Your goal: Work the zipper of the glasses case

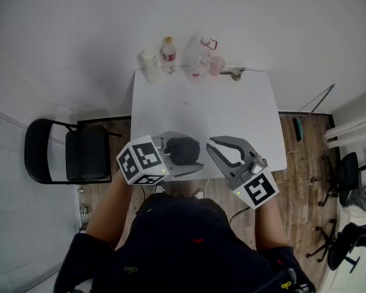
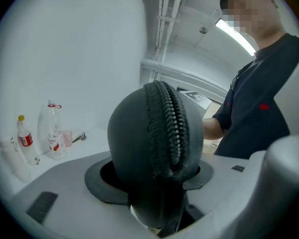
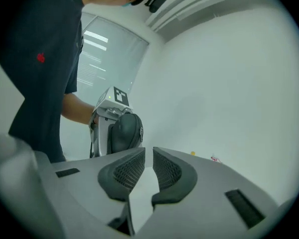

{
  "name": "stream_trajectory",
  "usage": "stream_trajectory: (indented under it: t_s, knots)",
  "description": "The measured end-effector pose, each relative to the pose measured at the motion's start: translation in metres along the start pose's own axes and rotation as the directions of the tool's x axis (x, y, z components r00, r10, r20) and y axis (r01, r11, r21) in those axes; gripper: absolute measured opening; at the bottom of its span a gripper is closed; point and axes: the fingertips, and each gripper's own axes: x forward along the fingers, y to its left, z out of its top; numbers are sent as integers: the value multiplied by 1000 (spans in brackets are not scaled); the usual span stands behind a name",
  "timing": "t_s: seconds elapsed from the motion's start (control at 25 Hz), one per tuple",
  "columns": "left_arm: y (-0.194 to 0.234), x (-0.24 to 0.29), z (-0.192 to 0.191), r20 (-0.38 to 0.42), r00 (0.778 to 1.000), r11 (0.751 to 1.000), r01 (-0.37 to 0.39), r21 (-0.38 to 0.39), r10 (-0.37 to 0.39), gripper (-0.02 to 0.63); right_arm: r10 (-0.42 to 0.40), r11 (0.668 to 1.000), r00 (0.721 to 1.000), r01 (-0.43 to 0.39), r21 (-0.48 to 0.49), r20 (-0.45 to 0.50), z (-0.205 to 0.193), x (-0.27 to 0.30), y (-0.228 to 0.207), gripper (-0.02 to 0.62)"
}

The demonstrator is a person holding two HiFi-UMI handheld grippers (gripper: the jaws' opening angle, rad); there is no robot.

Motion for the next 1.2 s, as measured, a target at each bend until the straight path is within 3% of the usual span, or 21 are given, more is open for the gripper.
stream_trajectory:
  t_s: [0.08,0.16,0.32,0.56,0.88,1.04,1.2]
  knots:
    - [1,-1,-1,-20,1000,1000,0,27,1,267,14,987,998,-25,157,67,8,-5,-4,101]
    - [-1,1,-3,-41,999,999,17,51,-14,267,80,961,986,-116,252,146,19,-9,-1,175]
    - [-16,11,-5,-75,994,993,80,86,-74,267,247,913,938,-309,265,243,32,-8,18,258]
    - [-33,24,-9,-142,983,981,137,140,-117,267,357,873,910,-405,270,211,34,3,43,273]
    - [-34,27,-12,-151,982,976,143,166,-118,267,359,878,906,-409,247,224,33,4,45,255]
    - [-36,23,-1,-73,990,970,135,203,-122,267,311,881,909,-386,274,278,42,1,37,252]
    - [-32,17,17,72,990,972,100,214,-118,278,233,883,907,-348,314,350,53,-5,19,252]
